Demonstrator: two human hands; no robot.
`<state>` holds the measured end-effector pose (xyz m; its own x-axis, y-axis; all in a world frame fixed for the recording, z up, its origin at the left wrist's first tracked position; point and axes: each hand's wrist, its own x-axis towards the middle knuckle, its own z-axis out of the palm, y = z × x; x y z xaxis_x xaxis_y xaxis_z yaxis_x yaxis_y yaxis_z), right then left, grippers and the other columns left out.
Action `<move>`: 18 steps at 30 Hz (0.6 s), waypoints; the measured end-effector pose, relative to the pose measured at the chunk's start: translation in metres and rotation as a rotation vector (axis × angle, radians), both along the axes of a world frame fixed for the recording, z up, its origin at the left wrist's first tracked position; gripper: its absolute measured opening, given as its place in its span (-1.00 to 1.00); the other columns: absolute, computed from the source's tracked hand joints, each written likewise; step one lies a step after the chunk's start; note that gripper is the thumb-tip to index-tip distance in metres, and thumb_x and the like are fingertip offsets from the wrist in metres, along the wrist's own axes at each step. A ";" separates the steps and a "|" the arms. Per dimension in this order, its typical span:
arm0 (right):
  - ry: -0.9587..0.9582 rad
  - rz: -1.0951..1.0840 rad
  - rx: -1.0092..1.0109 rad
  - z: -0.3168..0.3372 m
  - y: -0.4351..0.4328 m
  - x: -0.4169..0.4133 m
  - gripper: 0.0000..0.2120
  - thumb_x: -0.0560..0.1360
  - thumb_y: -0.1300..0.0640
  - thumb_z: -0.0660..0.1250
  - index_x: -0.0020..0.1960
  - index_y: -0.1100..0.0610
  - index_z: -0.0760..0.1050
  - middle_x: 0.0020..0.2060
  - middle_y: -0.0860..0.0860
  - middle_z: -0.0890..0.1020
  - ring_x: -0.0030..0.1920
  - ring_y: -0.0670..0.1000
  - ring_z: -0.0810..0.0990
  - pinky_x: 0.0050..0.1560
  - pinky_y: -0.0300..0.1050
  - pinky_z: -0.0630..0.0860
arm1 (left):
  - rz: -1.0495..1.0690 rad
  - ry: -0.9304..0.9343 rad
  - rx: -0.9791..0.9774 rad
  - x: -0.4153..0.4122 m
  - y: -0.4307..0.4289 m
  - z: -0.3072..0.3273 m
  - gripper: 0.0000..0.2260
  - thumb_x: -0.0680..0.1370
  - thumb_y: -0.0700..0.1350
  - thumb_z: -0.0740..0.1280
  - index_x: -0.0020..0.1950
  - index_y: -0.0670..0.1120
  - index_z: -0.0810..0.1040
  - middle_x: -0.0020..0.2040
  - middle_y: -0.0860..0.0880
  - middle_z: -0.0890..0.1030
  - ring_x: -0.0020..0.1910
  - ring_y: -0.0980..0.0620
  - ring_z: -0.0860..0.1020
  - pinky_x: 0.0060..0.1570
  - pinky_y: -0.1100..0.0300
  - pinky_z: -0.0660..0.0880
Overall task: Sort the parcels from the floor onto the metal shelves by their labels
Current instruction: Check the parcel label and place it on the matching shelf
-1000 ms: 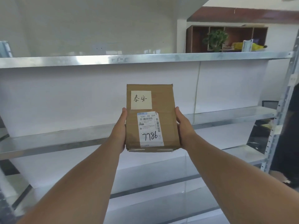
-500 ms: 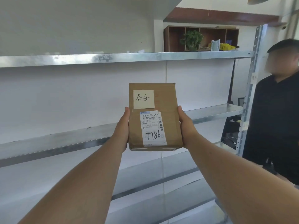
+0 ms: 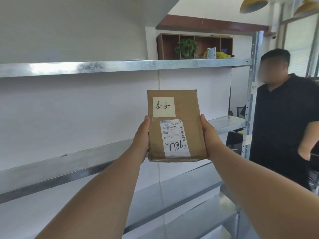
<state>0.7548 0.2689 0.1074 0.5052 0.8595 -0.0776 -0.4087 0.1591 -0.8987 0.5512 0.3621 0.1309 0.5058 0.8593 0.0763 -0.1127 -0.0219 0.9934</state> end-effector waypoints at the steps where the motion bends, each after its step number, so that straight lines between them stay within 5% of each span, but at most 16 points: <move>1: -0.012 -0.012 0.003 0.002 0.004 0.007 -0.32 0.56 -0.51 0.23 0.25 -0.01 0.77 0.20 0.14 0.80 0.15 0.30 0.80 0.13 0.25 0.73 | -0.010 -0.012 -0.001 0.007 0.005 0.002 -0.43 0.69 0.40 -0.01 0.32 0.17 0.68 0.12 0.06 0.81 0.10 -0.01 0.77 0.01 0.08 0.64; 5: -0.048 -0.058 0.013 0.012 0.014 0.031 -0.31 0.54 -0.51 0.27 0.37 -0.03 0.71 0.26 0.12 0.78 0.19 0.30 0.79 0.21 0.32 0.71 | -0.020 -0.019 0.034 0.037 0.026 0.008 -0.44 0.69 0.40 -0.01 0.27 0.19 0.70 0.10 0.08 0.81 0.12 -0.03 0.77 0.04 0.07 0.63; 9: -0.052 -0.053 0.031 0.016 0.017 0.057 -0.30 0.55 -0.51 0.27 0.38 0.00 0.69 0.27 0.14 0.77 0.21 0.31 0.78 0.24 0.30 0.69 | -0.036 -0.047 0.028 0.069 0.037 0.004 -0.43 0.69 0.41 -0.01 0.28 0.19 0.70 0.17 0.03 0.79 0.20 -0.10 0.74 0.31 -0.10 0.59; 18: -0.105 -0.038 -0.011 0.017 0.008 0.122 -0.32 0.55 -0.53 0.23 0.37 -0.07 0.69 0.27 0.11 0.77 0.21 0.27 0.78 0.29 0.30 0.67 | -0.025 -0.024 -0.035 0.128 0.026 0.012 -0.42 0.62 0.49 0.02 0.24 0.22 0.71 0.11 0.04 0.81 0.09 -0.07 0.78 0.09 -0.01 0.68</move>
<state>0.8767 0.2769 0.1240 0.5429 0.8392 -0.0319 -0.3058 0.1622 -0.9382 0.6793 0.3879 0.1425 0.5251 0.8490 0.0587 -0.1368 0.0161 0.9905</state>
